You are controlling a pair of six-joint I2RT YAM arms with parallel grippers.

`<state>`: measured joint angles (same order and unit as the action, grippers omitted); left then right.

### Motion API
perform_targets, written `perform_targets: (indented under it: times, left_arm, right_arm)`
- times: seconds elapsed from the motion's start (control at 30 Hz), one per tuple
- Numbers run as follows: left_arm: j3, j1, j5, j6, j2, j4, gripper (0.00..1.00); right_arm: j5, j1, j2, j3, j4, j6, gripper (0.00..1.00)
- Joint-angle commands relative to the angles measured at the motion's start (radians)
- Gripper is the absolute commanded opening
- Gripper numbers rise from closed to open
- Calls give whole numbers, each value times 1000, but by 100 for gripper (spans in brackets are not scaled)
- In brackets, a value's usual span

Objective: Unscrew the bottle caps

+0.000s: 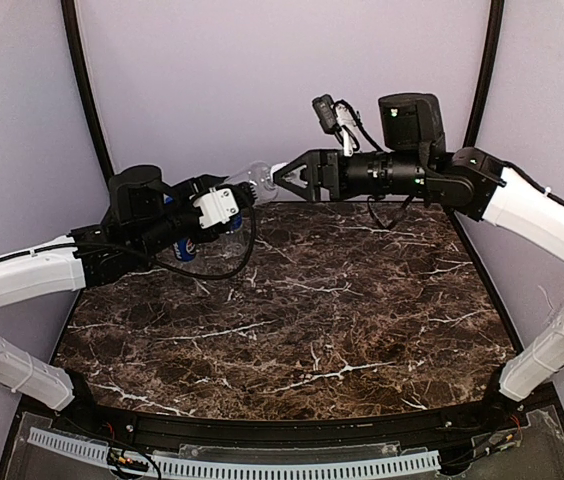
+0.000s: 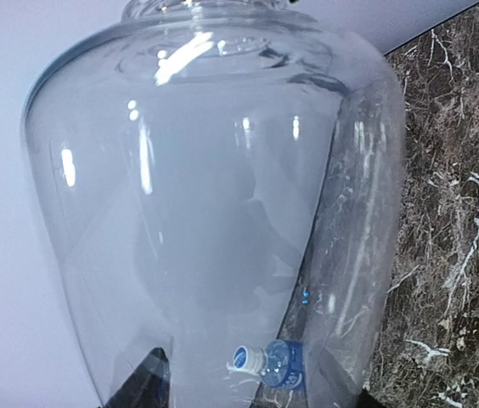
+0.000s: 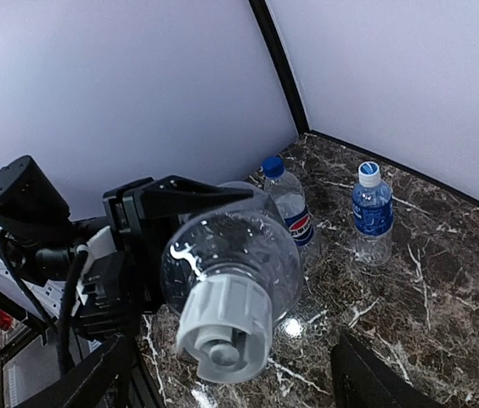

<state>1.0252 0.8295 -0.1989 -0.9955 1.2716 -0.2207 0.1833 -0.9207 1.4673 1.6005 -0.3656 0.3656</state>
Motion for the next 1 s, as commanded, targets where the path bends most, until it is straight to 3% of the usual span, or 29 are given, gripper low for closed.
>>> perform_targets:
  times: [0.0, 0.5, 0.63, 0.7, 0.73, 0.83, 0.97]
  left_arm:
    - [-19, 5, -44, -48, -1, -93, 28]
    - [-13, 5, -10, -46, -3, -57, 28]
    - [-14, 6, -5, -46, -3, -57, 28]
    - [-15, 6, 4, -43, -6, -48, 28]
    - [-14, 6, 17, -34, -8, -32, 28]
    - [8, 6, 94, 5, -17, 112, 28]
    - [43, 6, 276, 58, -29, 335, 27]
  right_arm:
    - [-6, 0, 8, 32, -29, 102, 76]
    - [31, 3, 87, 103, 2, 64, 44]
    - [35, 5, 89, 100, 5, 53, 22]
    - [39, 5, 84, 92, 13, 31, 6]
    - [43, 5, 82, 85, 19, 10, 0]
    - [84, 3, 65, 45, 49, -128, 0]
    - [130, -46, 25, -31, 29, -478, 0]
